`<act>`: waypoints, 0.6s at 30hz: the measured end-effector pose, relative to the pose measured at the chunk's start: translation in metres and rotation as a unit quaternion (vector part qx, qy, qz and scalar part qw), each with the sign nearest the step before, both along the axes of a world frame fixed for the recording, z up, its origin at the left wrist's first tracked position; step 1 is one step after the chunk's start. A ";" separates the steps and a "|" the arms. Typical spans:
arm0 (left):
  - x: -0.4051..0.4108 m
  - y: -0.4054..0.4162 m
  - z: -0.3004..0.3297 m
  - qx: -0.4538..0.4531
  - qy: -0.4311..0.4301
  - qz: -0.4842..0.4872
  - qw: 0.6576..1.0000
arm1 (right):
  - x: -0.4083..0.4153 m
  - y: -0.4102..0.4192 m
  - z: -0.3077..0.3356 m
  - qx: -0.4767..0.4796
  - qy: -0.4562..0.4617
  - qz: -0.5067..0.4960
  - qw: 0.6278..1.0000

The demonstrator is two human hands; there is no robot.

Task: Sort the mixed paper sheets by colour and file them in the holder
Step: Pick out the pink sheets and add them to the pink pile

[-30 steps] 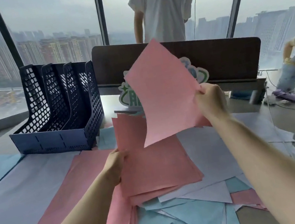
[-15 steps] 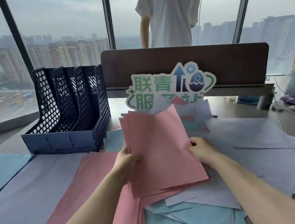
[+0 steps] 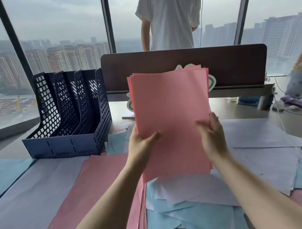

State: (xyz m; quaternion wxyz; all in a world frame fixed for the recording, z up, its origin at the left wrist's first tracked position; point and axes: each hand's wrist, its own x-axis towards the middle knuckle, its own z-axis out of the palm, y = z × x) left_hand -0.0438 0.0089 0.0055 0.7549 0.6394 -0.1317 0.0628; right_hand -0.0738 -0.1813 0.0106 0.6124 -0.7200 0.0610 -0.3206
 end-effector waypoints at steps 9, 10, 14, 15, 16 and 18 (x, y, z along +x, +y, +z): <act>-0.003 0.044 0.008 0.090 0.033 0.053 0.994 | -0.009 0.022 0.008 -0.125 0.042 -0.036 0.991; -0.002 0.060 0.014 0.093 0.039 0.045 0.994 | -0.009 0.029 0.012 -0.122 0.063 -0.012 0.990; -0.005 0.137 0.017 0.161 0.119 0.008 0.980 | -0.021 0.067 0.009 -0.070 0.218 0.161 0.960; -0.008 0.156 0.014 0.188 0.150 -0.011 0.971 | -0.025 0.077 0.006 -0.054 0.259 0.206 0.942; -0.013 0.174 0.010 0.218 0.179 -0.032 0.959 | -0.029 0.087 0.002 -0.056 0.293 0.245 0.923; -0.024 0.201 0.002 0.273 0.227 -0.067 0.932 | -0.035 0.103 -0.007 -0.091 0.345 0.296 0.886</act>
